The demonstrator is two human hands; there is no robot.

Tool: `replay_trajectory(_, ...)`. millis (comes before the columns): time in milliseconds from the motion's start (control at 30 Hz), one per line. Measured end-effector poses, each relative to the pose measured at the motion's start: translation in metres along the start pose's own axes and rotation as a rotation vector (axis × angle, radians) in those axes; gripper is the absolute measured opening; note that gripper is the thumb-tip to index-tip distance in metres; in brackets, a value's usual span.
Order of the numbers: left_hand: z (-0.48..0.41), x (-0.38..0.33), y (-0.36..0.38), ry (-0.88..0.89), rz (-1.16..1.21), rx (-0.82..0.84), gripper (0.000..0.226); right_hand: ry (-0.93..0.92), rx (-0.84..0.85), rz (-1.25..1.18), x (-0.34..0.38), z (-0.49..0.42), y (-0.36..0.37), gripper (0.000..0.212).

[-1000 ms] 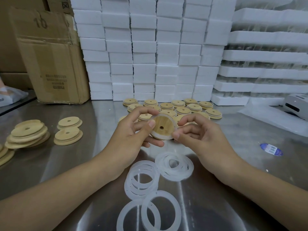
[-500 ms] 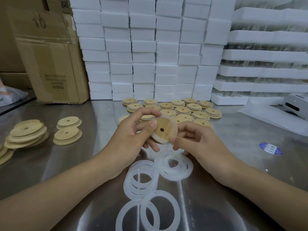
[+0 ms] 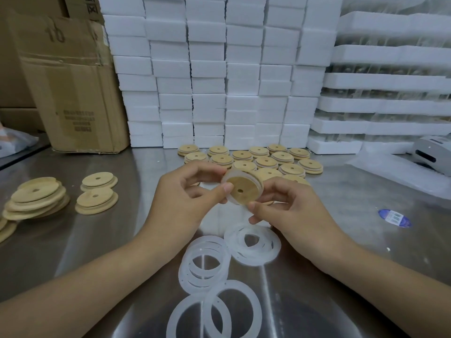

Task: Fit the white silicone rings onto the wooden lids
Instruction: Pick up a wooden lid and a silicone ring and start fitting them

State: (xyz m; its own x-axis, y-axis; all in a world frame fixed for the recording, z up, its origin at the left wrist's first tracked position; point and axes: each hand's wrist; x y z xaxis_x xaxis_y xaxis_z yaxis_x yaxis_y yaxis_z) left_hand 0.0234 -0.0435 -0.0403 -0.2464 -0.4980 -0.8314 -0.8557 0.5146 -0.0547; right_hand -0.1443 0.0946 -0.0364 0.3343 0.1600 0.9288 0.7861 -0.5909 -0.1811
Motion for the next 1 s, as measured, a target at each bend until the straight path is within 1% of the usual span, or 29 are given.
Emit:
replay_trajectory(100,0.002,0.0007,0.0,0.054,-0.086,-0.029,0.021,-0.04,0.067,0.042,-0.0001,0.0014,0.0001,0.015)
replay_trajectory(200,0.0052,-0.0006,0.0015,0.114,-0.157,-0.021,0.022,-0.093,0.069,0.057,-0.0027,0.0008,0.0004,0.012)
replay_trajectory(433,0.0086,-0.0009,0.0012,0.101,-0.12,-0.044,0.019,-0.108,0.018,0.071,-0.0078,-0.0011,-0.0027,0.011)
replay_trajectory(700,0.0056,-0.0006,-0.0001,0.046,-0.122,-0.017,0.008,-0.106,0.007,0.12,-0.0075,-0.0007,-0.0018,0.008)
replay_trajectory(800,0.0014,-0.0017,-0.0002,-0.023,-0.061,0.021,0.003,-0.098,0.033,0.122,-0.0075,-0.0002,-0.0027,0.008)
replay_trajectory(867,0.0,-0.0016,0.001,-0.069,0.006,0.053,0.007,-0.08,0.068,0.095,-0.0069,-0.0009,-0.0047,0.008)
replay_trajectory(933,0.0002,-0.001,0.001,-0.098,0.055,0.092,0.004,-0.052,0.109,0.051,-0.0064,-0.002,-0.006,0.01)
replay_trajectory(1000,-0.0002,-0.0011,0.0002,-0.109,0.071,0.111,0.012,-0.026,0.145,0.017,-0.0064,-0.002,-0.007,0.011)
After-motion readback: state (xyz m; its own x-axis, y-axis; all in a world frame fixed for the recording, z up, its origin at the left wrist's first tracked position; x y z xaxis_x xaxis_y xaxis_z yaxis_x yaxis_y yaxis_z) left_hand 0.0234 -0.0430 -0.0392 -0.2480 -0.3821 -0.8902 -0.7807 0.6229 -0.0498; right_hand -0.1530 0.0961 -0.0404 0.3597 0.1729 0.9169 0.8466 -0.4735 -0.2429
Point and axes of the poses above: each hand's wrist, its own z-axis away from the middle knuckle, its own y-axis out of the palm, x = y × z, and after that the axes turned 5 degrees about -x, right-handed
